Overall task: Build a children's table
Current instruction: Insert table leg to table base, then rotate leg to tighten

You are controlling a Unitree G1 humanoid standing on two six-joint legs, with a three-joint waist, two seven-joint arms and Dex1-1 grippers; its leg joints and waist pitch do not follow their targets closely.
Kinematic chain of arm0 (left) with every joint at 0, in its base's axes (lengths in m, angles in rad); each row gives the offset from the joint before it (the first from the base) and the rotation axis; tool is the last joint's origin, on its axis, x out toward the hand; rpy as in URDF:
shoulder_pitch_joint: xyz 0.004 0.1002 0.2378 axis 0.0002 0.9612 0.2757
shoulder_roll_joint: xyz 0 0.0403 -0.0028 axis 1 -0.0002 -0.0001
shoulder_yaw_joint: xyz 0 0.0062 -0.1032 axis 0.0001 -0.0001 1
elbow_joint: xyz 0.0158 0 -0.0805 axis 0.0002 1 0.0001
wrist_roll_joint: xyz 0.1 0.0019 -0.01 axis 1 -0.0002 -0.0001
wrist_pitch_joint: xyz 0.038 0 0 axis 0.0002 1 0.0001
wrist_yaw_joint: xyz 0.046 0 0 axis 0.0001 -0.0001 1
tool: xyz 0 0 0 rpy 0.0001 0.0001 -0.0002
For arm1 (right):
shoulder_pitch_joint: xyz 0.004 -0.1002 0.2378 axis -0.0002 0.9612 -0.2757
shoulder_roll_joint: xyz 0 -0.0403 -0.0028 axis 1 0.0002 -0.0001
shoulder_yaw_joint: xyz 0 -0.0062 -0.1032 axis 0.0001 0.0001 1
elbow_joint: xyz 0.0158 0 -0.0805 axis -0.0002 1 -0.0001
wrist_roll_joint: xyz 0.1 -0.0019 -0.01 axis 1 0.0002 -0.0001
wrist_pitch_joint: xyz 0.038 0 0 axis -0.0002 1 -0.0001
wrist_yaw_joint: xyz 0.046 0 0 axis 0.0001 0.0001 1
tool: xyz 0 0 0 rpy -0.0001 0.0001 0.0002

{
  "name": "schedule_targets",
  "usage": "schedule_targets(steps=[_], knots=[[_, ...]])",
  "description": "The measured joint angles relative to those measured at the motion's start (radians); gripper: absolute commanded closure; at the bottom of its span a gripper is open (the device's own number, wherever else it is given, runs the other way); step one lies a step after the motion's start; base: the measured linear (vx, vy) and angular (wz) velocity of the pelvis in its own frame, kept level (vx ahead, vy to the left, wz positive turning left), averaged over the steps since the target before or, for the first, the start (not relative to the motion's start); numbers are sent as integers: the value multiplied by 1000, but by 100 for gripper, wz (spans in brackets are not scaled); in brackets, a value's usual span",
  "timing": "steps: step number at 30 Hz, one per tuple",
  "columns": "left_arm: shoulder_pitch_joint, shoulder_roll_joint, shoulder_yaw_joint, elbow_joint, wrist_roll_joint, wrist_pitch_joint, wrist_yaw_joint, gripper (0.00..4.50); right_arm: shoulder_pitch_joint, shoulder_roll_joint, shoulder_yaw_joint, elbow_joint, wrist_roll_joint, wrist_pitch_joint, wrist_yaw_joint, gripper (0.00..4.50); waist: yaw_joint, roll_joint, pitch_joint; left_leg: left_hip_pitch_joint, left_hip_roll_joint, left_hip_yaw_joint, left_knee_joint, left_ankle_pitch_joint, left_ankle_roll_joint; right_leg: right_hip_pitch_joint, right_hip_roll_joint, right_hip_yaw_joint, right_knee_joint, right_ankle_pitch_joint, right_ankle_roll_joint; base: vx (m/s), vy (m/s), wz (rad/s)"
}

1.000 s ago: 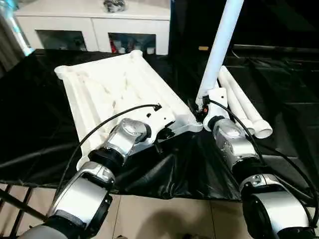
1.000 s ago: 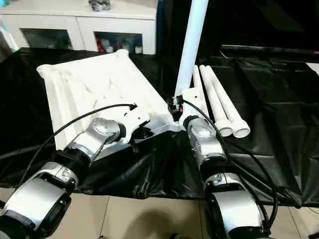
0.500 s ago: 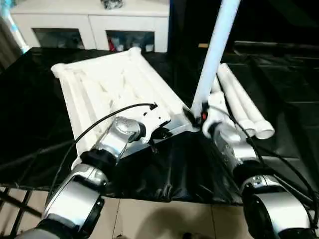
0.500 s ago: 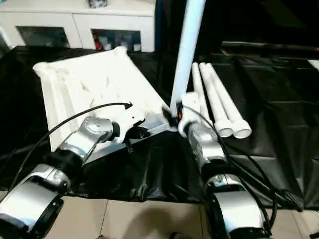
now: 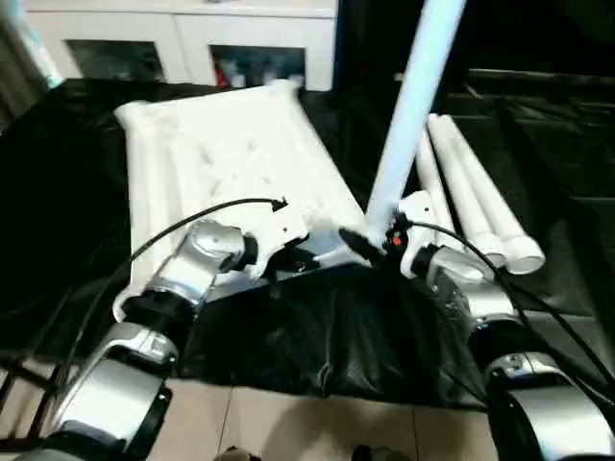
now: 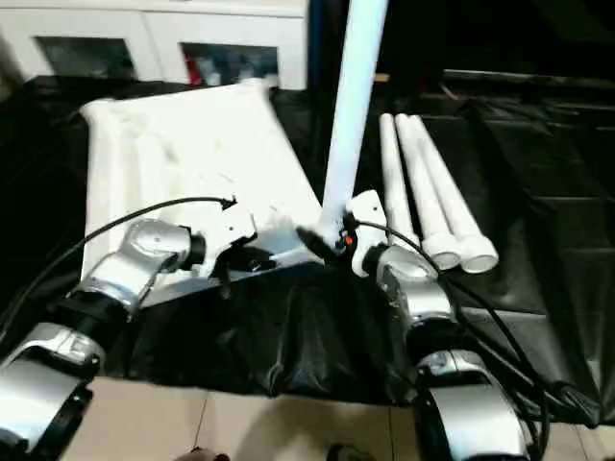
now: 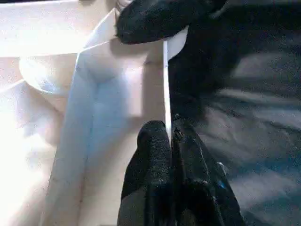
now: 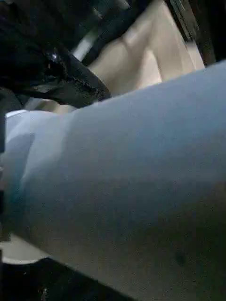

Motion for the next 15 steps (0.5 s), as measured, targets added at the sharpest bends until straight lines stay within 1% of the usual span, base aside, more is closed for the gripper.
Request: schedule_targets(steps=[2,5,9,11,13,15], knots=[[4,2,-3,0,-1,-9,-17,450,11,-11,6,-12,0,0,41,64,0,0,0,1,1,4,0,-3,-6,0,-1,2,0,1,-1,0,0,0],[6,11,-11,0,-9,-16,-45,450,19,-37,27,-29,0,4,104,64,0,1,0,1,2,5,0,2,-14,1,-1,3,1,1,0,0,0,0],[9,25,-11,0,-11,-33,-84,450,43,-58,44,-71,0,7,170,64,3,1,0,-1,2,5,0,3,-15,1,-1,3,1,1,0,0,0,0],[10,33,-11,0,-12,-37,-102,450,52,-64,50,-89,0,14,194,64,6,1,0,-1,2,5,0,6,-10,1,-1,3,1,1,0,0,0,0],[10,38,-11,0,-13,-39,-114,450,54,-70,54,-97,0,19,213,91,7,1,0,-1,2,5,0,6,-10,1,-1,3,1,1,0,0,0,0],[11,42,-11,-1,-14,-45,-122,450,56,-71,56,-100,0,21,217,98,10,1,0,-1,2,5,0,6,-10,1,-1,2,1,1,0,0,0,0]])
